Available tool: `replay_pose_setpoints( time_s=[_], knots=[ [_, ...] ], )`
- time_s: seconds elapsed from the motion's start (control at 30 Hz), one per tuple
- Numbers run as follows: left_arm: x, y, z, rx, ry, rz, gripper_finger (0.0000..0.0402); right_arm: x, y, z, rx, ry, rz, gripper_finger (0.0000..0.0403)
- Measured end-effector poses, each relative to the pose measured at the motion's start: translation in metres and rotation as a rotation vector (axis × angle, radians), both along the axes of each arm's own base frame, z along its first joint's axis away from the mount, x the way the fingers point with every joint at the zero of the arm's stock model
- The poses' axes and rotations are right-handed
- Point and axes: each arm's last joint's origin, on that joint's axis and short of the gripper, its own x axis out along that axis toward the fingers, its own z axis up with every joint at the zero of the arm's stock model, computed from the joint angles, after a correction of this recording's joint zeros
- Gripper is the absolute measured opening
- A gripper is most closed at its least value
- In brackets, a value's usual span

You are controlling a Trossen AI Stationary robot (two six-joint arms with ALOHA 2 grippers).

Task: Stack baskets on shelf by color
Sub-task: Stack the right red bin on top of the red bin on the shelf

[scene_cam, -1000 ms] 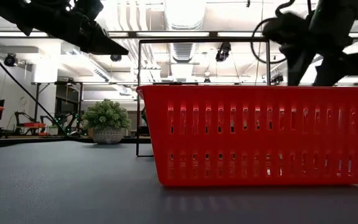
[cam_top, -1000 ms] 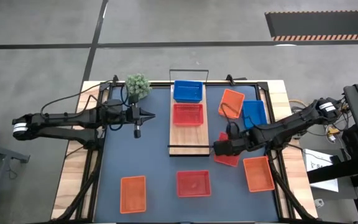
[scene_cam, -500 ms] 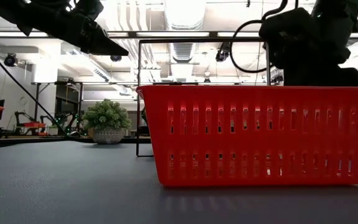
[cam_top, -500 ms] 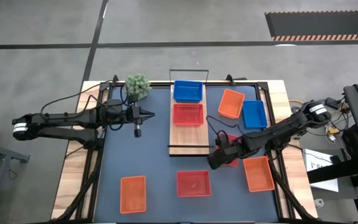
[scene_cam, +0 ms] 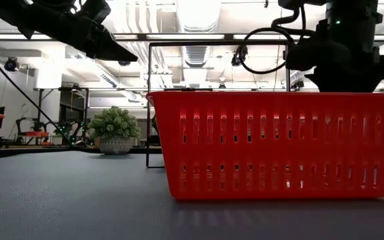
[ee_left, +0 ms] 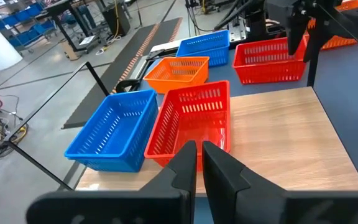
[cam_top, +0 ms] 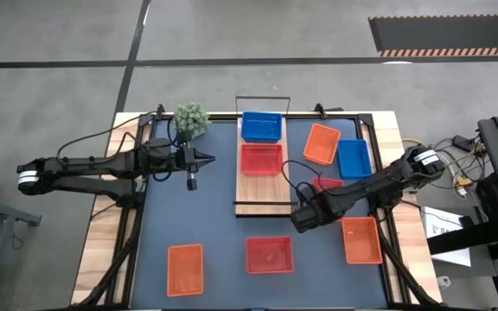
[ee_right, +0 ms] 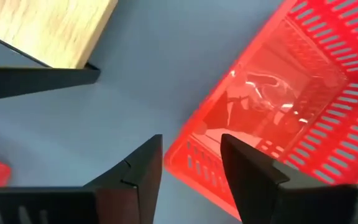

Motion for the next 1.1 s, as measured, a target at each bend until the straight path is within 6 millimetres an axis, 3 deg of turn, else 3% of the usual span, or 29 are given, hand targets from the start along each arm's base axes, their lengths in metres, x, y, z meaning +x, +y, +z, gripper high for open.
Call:
replay_pose_setpoints(
  time_s=[0.33, 0.4, 0.5, 0.7, 0.87, 1.1],
  knots=[
    [0.0, 0.0, -0.001, 0.0, 0.001, 0.0, 0.001, 0.006, 0.001, -0.024, -0.049, 0.046, -0.03, 0.0049],
    [0.0, 0.0, -0.001, 0.0, 0.0, 0.0, 0.001, 0.006, 0.001, -0.024, -0.055, 0.047, -0.033, 0.0021],
    [0.0, 0.0, -0.001, 0.0, 0.0, 0.0, 0.001, 0.008, 0.001, -0.018, -0.056, 0.019, -0.032, 0.0013],
    [0.0, 0.0, -0.001, 0.001, 0.001, 0.0, 0.001, 0.002, -0.003, 0.018, -0.109, 0.071, 0.013, 0.0011],
    [0.0, 0.0, -0.001, 0.001, 0.001, 0.0, 0.001, 0.001, -0.011, 0.057, -0.176, 0.114, 0.15, 0.0011],
    [0.0, 0.0, -0.001, 0.003, -0.005, -0.001, 0.001, 0.011, -0.042, 0.098, -0.309, 0.201, 0.533, 0.0011]
  ],
)
